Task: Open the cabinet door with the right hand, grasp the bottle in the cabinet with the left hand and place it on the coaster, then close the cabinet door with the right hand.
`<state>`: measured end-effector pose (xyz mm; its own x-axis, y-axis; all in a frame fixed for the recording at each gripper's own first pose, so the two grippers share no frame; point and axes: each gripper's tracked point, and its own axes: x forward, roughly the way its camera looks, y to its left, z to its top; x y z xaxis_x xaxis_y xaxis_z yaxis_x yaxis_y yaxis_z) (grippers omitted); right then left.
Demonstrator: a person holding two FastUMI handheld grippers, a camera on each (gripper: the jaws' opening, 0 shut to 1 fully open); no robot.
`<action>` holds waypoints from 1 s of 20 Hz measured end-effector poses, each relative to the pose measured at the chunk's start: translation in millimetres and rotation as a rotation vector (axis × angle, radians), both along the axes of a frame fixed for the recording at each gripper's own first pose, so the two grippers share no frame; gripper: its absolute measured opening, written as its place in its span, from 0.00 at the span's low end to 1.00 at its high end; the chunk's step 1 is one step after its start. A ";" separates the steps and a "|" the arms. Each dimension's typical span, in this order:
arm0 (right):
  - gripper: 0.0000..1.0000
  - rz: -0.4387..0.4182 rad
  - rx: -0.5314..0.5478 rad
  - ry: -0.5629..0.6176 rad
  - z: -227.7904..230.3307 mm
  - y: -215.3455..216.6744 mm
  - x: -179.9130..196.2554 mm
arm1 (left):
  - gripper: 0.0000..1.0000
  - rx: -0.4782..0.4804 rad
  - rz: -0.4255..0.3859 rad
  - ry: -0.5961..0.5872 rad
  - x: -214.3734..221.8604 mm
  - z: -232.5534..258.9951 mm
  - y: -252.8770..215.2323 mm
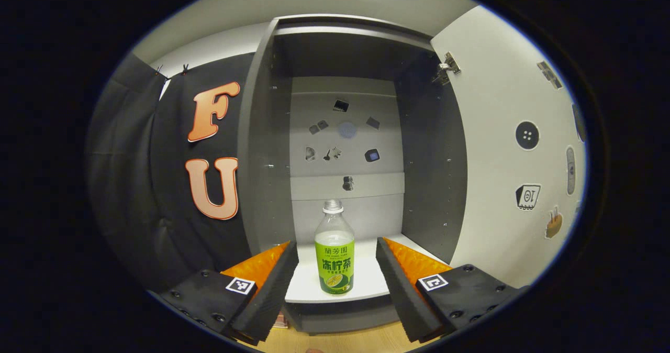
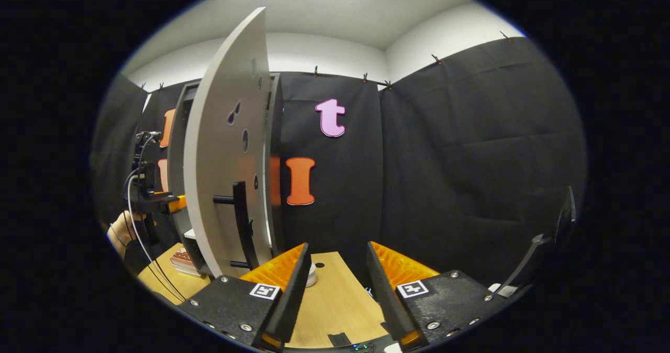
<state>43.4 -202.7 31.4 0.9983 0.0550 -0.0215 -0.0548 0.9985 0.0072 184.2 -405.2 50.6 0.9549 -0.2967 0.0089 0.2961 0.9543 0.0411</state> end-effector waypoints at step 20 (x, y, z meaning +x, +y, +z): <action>0.93 -0.118 0.121 0.092 -40.5 -36.9 41.2 | 0.93 0.021 0.007 0.127 106.1 -56.2 -20.9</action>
